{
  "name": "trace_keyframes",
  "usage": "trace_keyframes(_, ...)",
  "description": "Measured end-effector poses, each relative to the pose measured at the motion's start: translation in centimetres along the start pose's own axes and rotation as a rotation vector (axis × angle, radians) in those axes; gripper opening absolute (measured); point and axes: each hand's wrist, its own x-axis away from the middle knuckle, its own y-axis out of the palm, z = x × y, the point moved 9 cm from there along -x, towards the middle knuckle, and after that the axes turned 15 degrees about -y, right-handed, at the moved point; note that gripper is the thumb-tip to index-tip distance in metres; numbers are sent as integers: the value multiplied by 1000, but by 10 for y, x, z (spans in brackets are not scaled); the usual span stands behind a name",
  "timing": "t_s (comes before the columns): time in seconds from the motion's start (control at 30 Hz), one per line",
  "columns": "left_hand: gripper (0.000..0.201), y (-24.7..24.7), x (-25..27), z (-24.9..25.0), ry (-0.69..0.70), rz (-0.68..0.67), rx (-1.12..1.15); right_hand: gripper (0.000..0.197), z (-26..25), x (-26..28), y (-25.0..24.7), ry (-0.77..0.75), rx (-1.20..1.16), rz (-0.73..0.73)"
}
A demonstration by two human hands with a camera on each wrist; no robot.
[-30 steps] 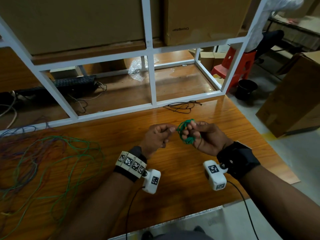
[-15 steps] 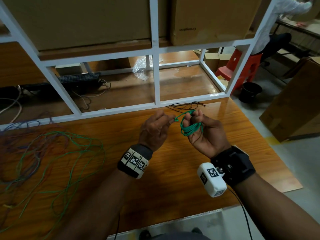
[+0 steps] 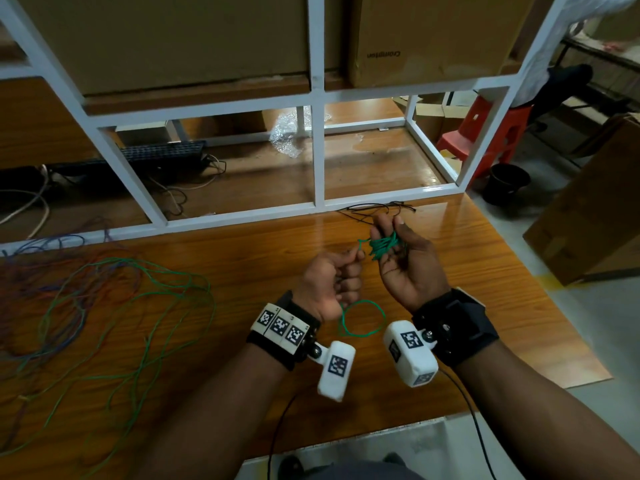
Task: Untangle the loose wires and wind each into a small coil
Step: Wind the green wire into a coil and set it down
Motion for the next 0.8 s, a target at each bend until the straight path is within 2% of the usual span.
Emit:
trace_keyframes(0.1, 11, 1, -3, -15, -41, -22, 53, 12, -5, -8, -14, -143, 78, 169)
trace_keyframes(0.17, 13, 0, -4, -15, -33, -6, 39, 15, -8, -9, -18, -234, 226, 202)
trace_keyframes(0.27, 21, -6, -2, -11, 20, 146, -139, 12, -19, -7, -17, -444, 525, 162)
trace_keyframes(0.37, 28, -14, 6, -8, 100, 314, -426, 24, -27, -11, -12, -563, 896, -12)
trace_keyframes(0.47, 31, -18, 12, -13, 91, 368, -648, 21, -33, -21, -17, -557, 1144, -154)
trace_keyframes(0.53, 28, -19, 20, -10, 122, 425, -822, 23, -32, -27, -16, -540, 1483, -351)
trace_keyframes(0.6, 22, -18, 30, 2, 203, 486, -974, 36, -13, -25, -20, -411, 1841, -672)
trace_keyframes(0.67, 18, -17, 38, 16, 253, 516, -1107, 43, 7, -16, -35, -210, 2048, -965)
trace_keyframes(0.73, 19, -15, 44, 28, 279, 543, -1253, 34, 18, -5, -44, -59, 2104, -1125)
trace_keyframes(0.8, 21, -8, 47, 37, 296, 554, -1408, 20, 28, 6, -42, 2, 2088, -1221)
